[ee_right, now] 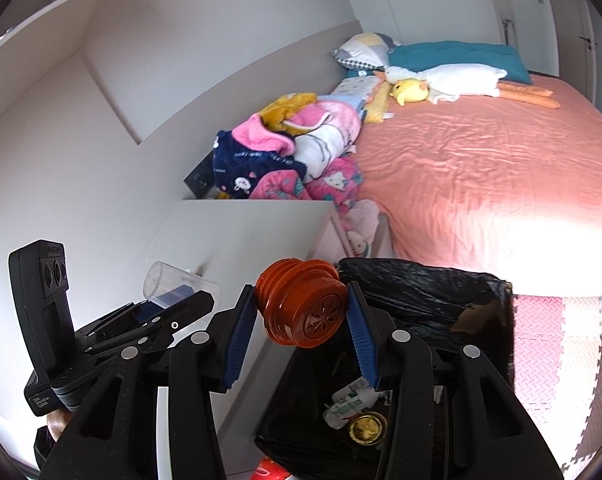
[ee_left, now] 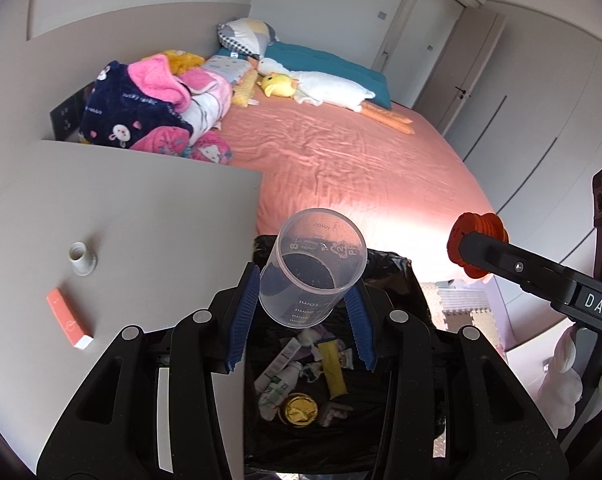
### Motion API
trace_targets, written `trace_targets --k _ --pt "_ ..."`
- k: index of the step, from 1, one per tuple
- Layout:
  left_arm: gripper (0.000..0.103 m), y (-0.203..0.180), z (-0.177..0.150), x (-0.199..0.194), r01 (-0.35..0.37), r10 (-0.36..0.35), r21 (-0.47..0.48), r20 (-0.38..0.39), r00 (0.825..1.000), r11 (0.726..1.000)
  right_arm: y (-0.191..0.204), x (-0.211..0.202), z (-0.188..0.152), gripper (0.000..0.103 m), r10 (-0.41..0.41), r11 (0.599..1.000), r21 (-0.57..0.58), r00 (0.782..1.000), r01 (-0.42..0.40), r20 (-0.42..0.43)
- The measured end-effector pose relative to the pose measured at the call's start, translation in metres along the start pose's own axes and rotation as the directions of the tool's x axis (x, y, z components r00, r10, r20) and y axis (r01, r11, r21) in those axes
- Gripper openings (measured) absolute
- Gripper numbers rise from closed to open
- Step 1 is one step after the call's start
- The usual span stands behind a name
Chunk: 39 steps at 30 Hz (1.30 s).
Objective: Collect trash
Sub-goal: 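Carry the cup and orange lid over the trash bag and release both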
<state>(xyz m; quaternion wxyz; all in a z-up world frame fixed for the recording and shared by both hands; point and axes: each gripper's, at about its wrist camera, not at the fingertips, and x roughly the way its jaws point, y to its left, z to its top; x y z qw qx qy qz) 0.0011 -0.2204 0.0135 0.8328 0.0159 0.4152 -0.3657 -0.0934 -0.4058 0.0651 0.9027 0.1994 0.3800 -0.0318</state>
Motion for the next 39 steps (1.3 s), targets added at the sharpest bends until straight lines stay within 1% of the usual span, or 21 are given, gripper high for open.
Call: trace_targets --k 7,11,12,13,14,15,16,17,21,26,33,39 --pt "0.042 -0.023 0.001 0.014 0.062 -0.061 0.039 -0.038 0.997 0.997 -0.024 -0.016 0.003 0.047 -0.038 0.999 0.037 0.999 0.037 0.027" --pt "0.043 -0.034 -0.001 0.026 0.106 -0.102 0.044 -0.079 0.992 0.993 -0.036 -0.022 0.004 0.047 -0.055 0.997 0.059 0.998 0.053 0.033" --pt "0.044 -0.036 -0.001 0.029 0.122 -0.117 0.043 -0.092 0.989 0.992 -0.040 -0.024 0.004 0.047 -0.056 0.996 0.068 0.998 0.054 0.037" --pt "0.050 -0.037 -0.001 0.033 0.146 -0.140 0.041 -0.116 0.983 0.988 -0.043 -0.026 0.005 0.047 -0.053 0.996 0.074 0.998 0.050 0.038" --pt "0.077 -0.038 -0.002 0.037 0.156 -0.150 0.034 -0.139 0.979 0.987 -0.046 -0.027 0.006 0.050 -0.052 0.995 0.081 0.998 0.049 0.039" --pt "0.096 -0.039 -0.002 0.040 0.143 -0.138 0.023 -0.151 0.979 0.990 -0.049 -0.029 0.006 0.065 -0.061 0.994 0.095 0.997 0.057 0.046" --pt "0.096 -0.039 -0.003 0.041 0.133 -0.129 0.015 -0.145 0.981 0.991 -0.052 -0.033 0.007 0.080 -0.075 0.992 0.108 0.995 0.068 0.061" --pt "0.096 -0.039 -0.003 0.042 0.135 -0.133 0.005 -0.145 0.981 0.991 -0.054 -0.038 0.006 0.081 -0.098 0.989 0.120 0.992 0.087 0.086" --pt "0.096 -0.037 -0.002 0.047 0.132 -0.137 -0.037 -0.165 0.977 0.990 -0.060 -0.041 0.008 0.081 -0.116 0.986 0.130 0.989 0.103 0.096" --pt "0.096 -0.036 0.001 0.044 0.125 -0.127 -0.024 -0.152 0.980 0.992 -0.064 -0.037 0.008 0.081 -0.109 0.986 0.138 0.989 0.095 0.095" --pt "0.096 -0.026 0.002 0.041 0.114 -0.117 -0.034 -0.138 0.984 0.993 -0.056 -0.028 0.009 0.081 -0.090 0.990 0.115 0.992 0.080 0.086" --pt "0.096 -0.012 0.001 0.035 0.084 -0.090 -0.058 -0.112 0.990 0.995 -0.039 -0.012 0.010 0.081 -0.066 0.996 0.061 0.996 0.062 0.062"
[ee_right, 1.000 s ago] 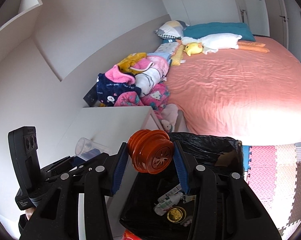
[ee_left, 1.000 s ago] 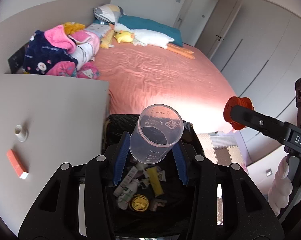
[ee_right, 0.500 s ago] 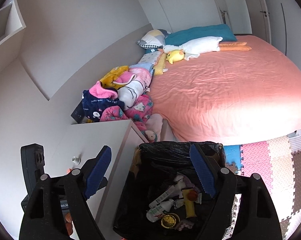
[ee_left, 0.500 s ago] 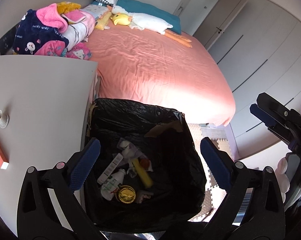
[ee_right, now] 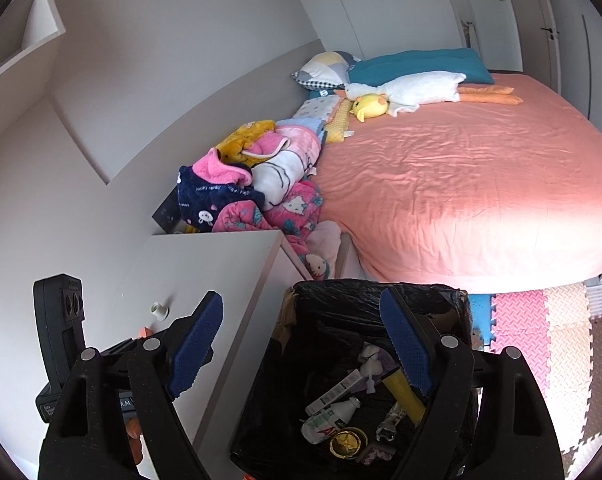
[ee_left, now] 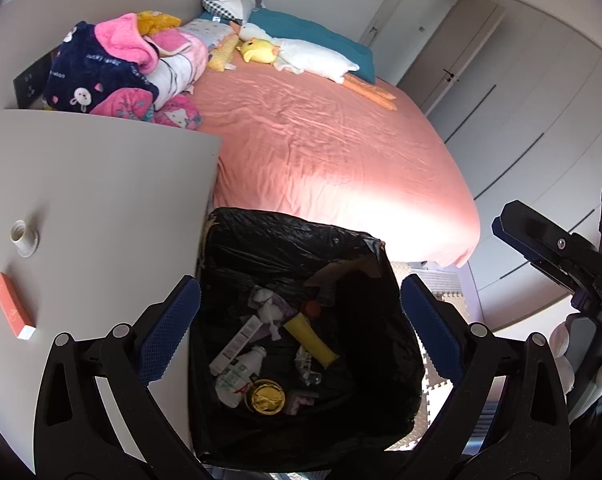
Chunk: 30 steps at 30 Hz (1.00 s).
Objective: Collect trash
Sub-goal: 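Carry the cup and orange lid over the trash bag and release both, then move both tools back over the table toward the pink box and white cap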
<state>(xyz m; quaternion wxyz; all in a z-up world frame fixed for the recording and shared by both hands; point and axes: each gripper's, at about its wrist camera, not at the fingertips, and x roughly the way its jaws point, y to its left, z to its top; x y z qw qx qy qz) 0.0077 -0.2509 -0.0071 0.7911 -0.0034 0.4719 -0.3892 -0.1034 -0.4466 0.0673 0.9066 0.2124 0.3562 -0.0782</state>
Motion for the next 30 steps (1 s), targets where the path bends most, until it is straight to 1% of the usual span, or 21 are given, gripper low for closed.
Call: trace_targets --k 4,10,19,23,26,28,30 --pt "0.096 0.013 -0.002 -0.007 -0.050 0.050 -0.017 0.012 0.999 0.999 0.015 0.011 0.000 0.081 0.026 0.999 -0.033 0.999 -0.027 -0.022" --pt "0.096 0.039 -0.009 -0.022 -0.096 0.098 -0.060 0.030 0.995 0.994 0.041 0.031 -0.001 0.081 0.069 0.995 -0.071 0.996 -0.074 -0.060" --pt "0.096 0.079 -0.021 -0.042 -0.172 0.179 -0.138 0.042 0.983 0.975 0.081 0.062 -0.007 0.081 0.119 0.984 -0.121 0.985 -0.134 -0.121" --pt "0.096 0.100 -0.025 -0.049 -0.229 0.239 -0.180 0.036 0.970 0.957 0.099 0.078 -0.011 0.081 0.133 0.977 -0.146 0.980 -0.155 -0.150" --pt "0.096 0.116 -0.029 -0.053 -0.252 0.265 -0.216 0.033 0.964 0.943 0.111 0.087 -0.014 0.081 0.137 0.973 -0.164 0.978 -0.163 -0.159" --pt "0.096 0.125 -0.031 -0.055 -0.279 0.293 -0.225 0.030 0.956 0.934 0.119 0.094 -0.016 0.081 0.139 0.970 -0.177 0.976 -0.168 -0.167" --pt "0.093 0.133 -0.032 -0.054 -0.301 0.314 -0.231 0.022 0.949 0.925 0.125 0.101 -0.018 0.081 0.141 0.968 -0.184 0.975 -0.173 -0.174"
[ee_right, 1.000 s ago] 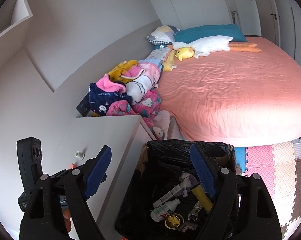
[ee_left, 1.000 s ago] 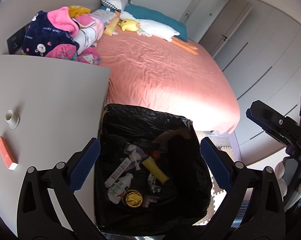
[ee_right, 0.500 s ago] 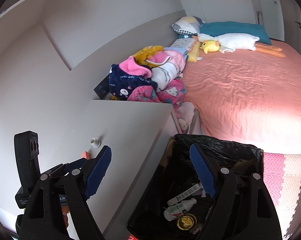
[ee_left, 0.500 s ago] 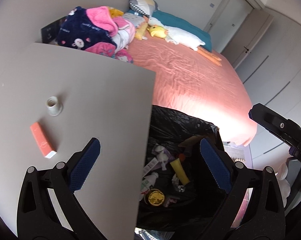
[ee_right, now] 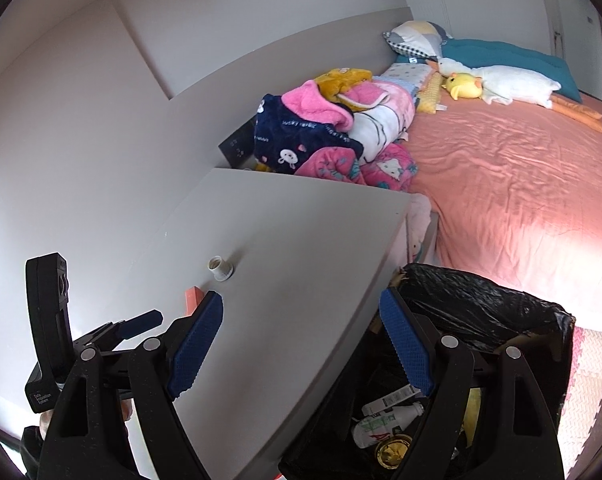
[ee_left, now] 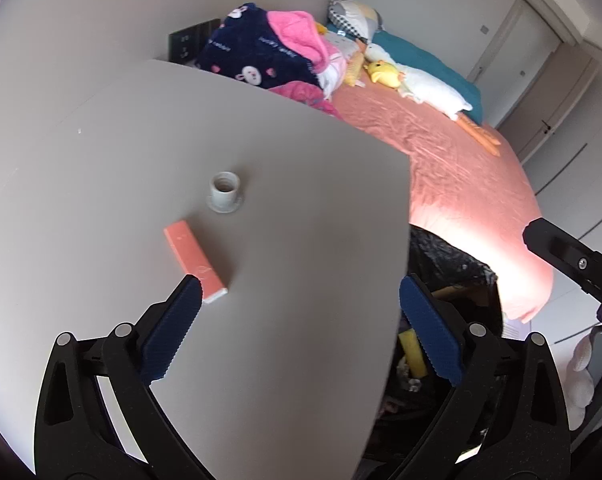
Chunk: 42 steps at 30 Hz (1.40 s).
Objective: Collect trash
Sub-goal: 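Move both tools back over the table toward the pink box and white cap, then grasp the pink box with the left tool while the right tool grasps the white cap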
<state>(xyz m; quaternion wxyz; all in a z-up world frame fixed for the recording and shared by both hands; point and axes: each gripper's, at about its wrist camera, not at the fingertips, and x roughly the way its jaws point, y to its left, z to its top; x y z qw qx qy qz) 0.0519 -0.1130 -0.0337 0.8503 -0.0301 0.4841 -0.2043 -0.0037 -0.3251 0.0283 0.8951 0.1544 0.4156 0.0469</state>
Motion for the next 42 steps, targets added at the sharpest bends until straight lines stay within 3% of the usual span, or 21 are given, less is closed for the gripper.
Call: trace_targets --k 8,16,22,27,32,35,38,42 --pt "0.067 0.037 0.005 0.021 -0.047 0.043 -0.096 -0.040 0.998 0.994 0.016 0.026 0.003 0.081 0.003 0.999 -0.039 1.000 -0.004 -0.030" --pt "0.059 0.055 0.010 0.048 -0.139 0.127 -0.120 -0.103 0.987 0.983 0.028 0.051 0.007 0.080 -0.001 0.998 -0.057 0.997 -0.004 -0.071" --pt "0.043 0.064 0.010 0.057 -0.184 0.169 -0.124 -0.126 0.978 0.975 0.037 0.068 0.008 0.079 0.004 0.997 -0.071 0.996 -0.010 -0.094" --pt "0.036 0.071 0.010 0.055 -0.189 0.175 -0.108 -0.122 0.977 0.976 0.044 0.079 0.009 0.078 0.009 0.997 -0.078 0.994 -0.018 -0.109" --pt "0.035 0.080 0.010 0.052 -0.124 0.110 -0.119 -0.120 0.987 0.985 0.052 0.093 0.009 0.074 0.015 0.995 -0.093 0.991 -0.027 -0.131" --pt "0.035 0.083 0.009 0.049 -0.140 0.126 -0.123 -0.115 0.985 0.983 0.058 0.103 0.008 0.068 0.020 0.993 -0.109 0.988 -0.037 -0.152" --pt "0.020 0.086 0.006 0.047 -0.145 0.135 -0.113 -0.097 0.986 0.983 0.063 0.110 0.007 0.066 0.018 0.992 -0.117 0.986 -0.038 -0.163" --pt "0.020 0.096 0.004 0.043 -0.111 0.100 -0.156 -0.071 0.992 0.982 0.068 0.121 0.007 0.065 0.014 0.991 -0.129 0.984 -0.037 -0.179"
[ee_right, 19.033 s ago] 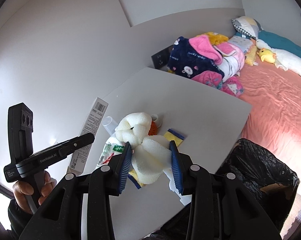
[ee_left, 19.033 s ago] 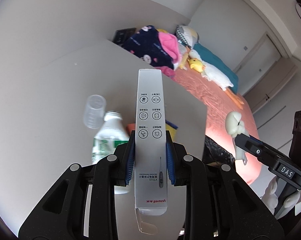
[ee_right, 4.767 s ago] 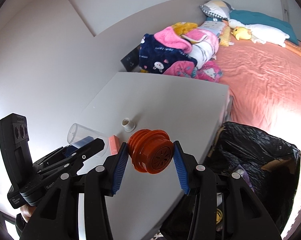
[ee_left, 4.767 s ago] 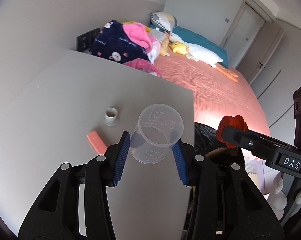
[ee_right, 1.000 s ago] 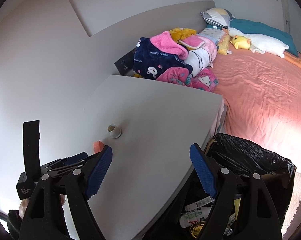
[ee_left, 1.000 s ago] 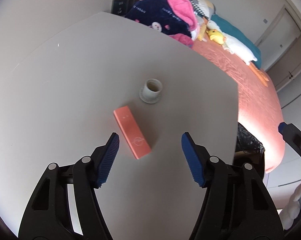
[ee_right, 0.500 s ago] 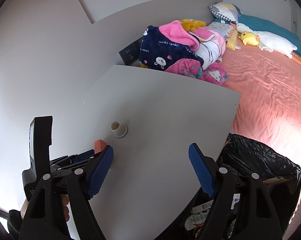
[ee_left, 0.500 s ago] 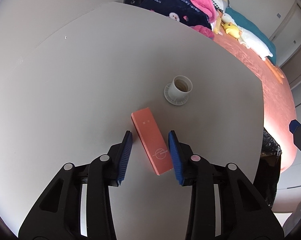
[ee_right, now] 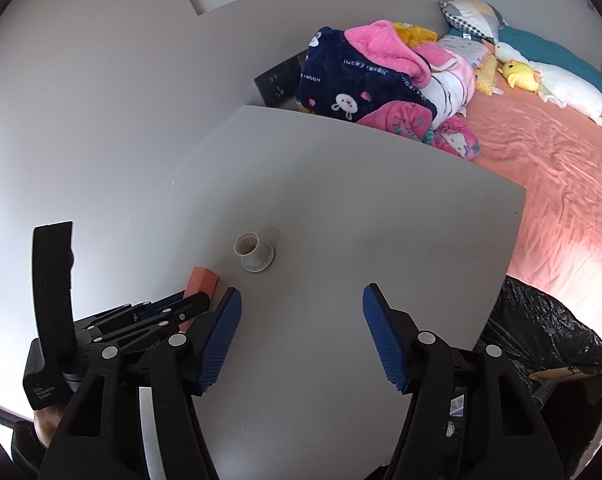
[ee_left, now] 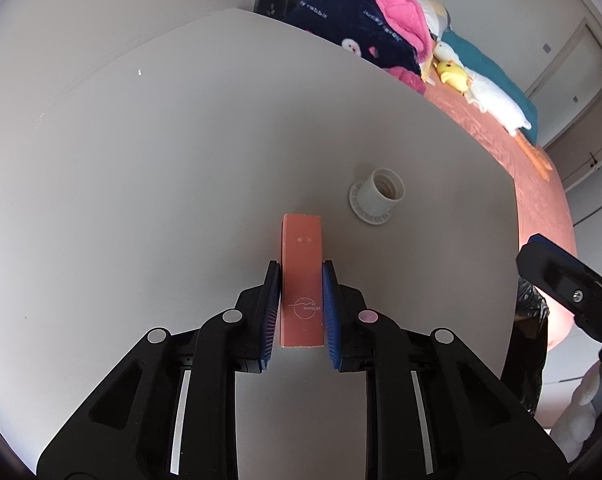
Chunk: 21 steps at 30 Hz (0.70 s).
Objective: Collect trash
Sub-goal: 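Grasp the pink box with the left tool while the right tool grasps the white cap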
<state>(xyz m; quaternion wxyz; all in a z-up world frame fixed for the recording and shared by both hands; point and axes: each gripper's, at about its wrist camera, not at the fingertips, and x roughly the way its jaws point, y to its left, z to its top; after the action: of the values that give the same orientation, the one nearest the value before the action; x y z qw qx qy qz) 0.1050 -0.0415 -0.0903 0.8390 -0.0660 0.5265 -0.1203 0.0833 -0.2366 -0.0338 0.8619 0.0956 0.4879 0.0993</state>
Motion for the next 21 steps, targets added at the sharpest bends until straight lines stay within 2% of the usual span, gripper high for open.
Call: trace_targets --k 11,21 --pt "0.020 0.027 0.010 -0.016 0.000 0.002 -0.048 0.055 0.998 0.999 0.025 0.048 0.011 0.065 -0.018 0.998 -0.059 0.998 0.015 -0.052" --pt "0.020 0.051 0.011 -0.019 -0.002 0.010 -0.102 0.071 0.997 0.995 0.043 0.078 0.017 0.055 -0.024 0.994 -0.105 0.996 0.015 -0.082"
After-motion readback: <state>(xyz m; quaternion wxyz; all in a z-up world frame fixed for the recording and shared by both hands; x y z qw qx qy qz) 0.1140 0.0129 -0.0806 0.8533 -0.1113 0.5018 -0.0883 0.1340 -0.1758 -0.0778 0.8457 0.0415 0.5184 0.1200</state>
